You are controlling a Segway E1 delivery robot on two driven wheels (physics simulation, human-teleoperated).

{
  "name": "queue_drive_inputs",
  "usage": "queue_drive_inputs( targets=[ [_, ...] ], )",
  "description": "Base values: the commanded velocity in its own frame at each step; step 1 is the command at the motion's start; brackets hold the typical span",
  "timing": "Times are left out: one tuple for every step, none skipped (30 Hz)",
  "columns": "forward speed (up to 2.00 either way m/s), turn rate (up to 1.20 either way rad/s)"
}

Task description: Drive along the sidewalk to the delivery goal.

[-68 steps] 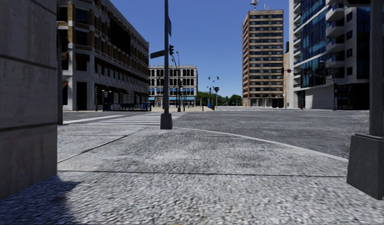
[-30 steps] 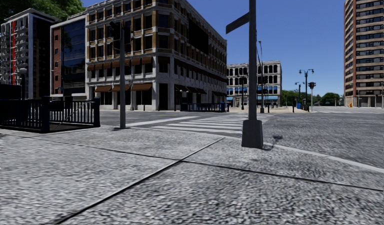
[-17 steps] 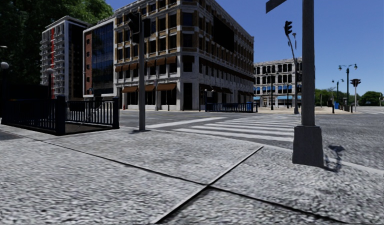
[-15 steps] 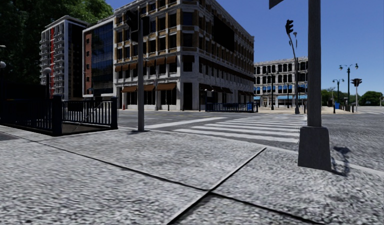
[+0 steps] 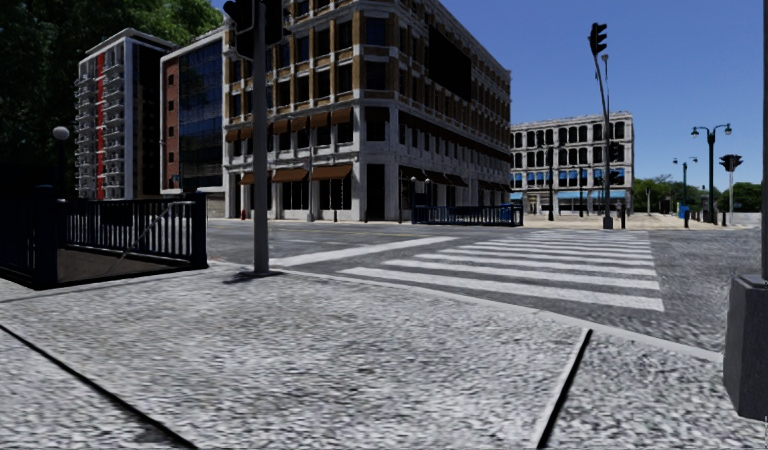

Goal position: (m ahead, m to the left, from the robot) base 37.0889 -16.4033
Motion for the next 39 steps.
queue_drive_inputs(
  targets=[
    [2.0, 0.0],
    [2.0, 0.0],
    [2.0, 0.0],
    [2.0, 0.0],
    [2.0, 0.0],
    [2.0, 0.0],
    [2.0, -0.02],
    [2.0, -0.1],
    [2.0, -0.17],
    [2.0, -0.17],
    [2.0, -0.19],
    [2.0, -0.21],
    [2.0, -0.21],
    [2.0, -0.25],
    [2.0, -0.29],
    [2.0, -0.33],
    [2.0, -0.33],
    [2.0, -0.37],
    [2.0, -0.39],
    [2.0, -0.4],
    [2.0, -0.4],
    [2.0, -0.42],
    [2.0, -0.44],
    [2.0, -0.44],
    [2.0, -0.44],
    [2.0, -0.5],
    [2.0, -0.55],
    [2.0, -0.56],
    [2.0, -0.56],
    [2.0, -0.56],
    [2.0, -0.57],
    [2.0, -0.57],
    [2.0, -0.57],
    [2.0, -0.57],
    [2.0, -0.57],
    [2.0, -0.57],
    [2.0, -0.57],
    [2.0, -0.57],
    [2.0, -0.57]
  ],
)
